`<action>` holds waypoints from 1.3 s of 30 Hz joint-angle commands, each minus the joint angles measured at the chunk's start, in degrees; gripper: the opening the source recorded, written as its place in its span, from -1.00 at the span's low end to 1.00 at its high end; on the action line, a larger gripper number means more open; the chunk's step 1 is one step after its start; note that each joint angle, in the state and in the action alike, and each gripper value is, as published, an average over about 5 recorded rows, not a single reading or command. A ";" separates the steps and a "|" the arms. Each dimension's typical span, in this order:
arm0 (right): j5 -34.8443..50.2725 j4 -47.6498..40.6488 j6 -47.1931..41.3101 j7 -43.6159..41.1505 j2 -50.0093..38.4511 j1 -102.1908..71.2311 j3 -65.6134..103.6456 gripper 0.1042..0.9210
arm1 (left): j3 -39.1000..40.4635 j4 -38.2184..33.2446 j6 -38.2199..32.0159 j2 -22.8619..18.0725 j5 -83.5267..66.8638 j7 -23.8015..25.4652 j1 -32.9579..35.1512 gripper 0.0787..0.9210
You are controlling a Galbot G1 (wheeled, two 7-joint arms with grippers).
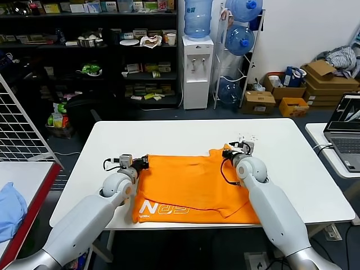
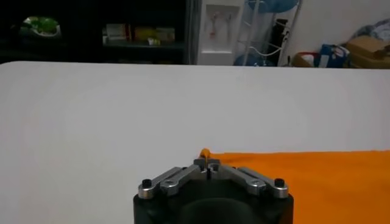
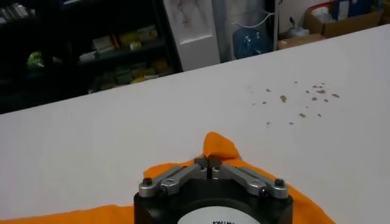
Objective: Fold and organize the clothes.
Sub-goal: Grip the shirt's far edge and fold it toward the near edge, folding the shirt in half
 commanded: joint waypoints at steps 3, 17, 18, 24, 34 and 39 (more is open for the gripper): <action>4.02 15.39 1.21 0.77 -5.67 -10.73 4.04 -0.96 | -6.16 -14.38 -0.06 3.83 -0.68 -1.80 6.15 -0.97; 8.56 32.42 -0.92 4.51 -12.56 -25.78 9.98 -0.96 | -8.66 -33.30 2.24 8.36 -1.32 -6.47 19.53 -0.97; 8.83 33.31 -1.14 4.82 -12.92 -26.53 10.21 -0.96 | -8.60 -33.98 2.26 8.71 -1.20 -6.66 20.25 -0.97; 10.80 37.98 -2.61 7.09 -14.89 -30.67 11.85 -0.96 | -8.75 -36.76 2.42 10.27 -0.52 -7.57 23.59 -0.97; 11.63 43.11 -4.04 7.85 -16.55 -38.95 14.94 -0.96 | -10.48 -38.96 2.12 12.59 1.40 -7.72 29.57 -0.97; 10.95 44.18 -4.56 8.15 -16.34 -41.22 15.55 -0.96 | -11.45 -39.91 2.05 12.64 2.18 -7.89 31.84 -0.97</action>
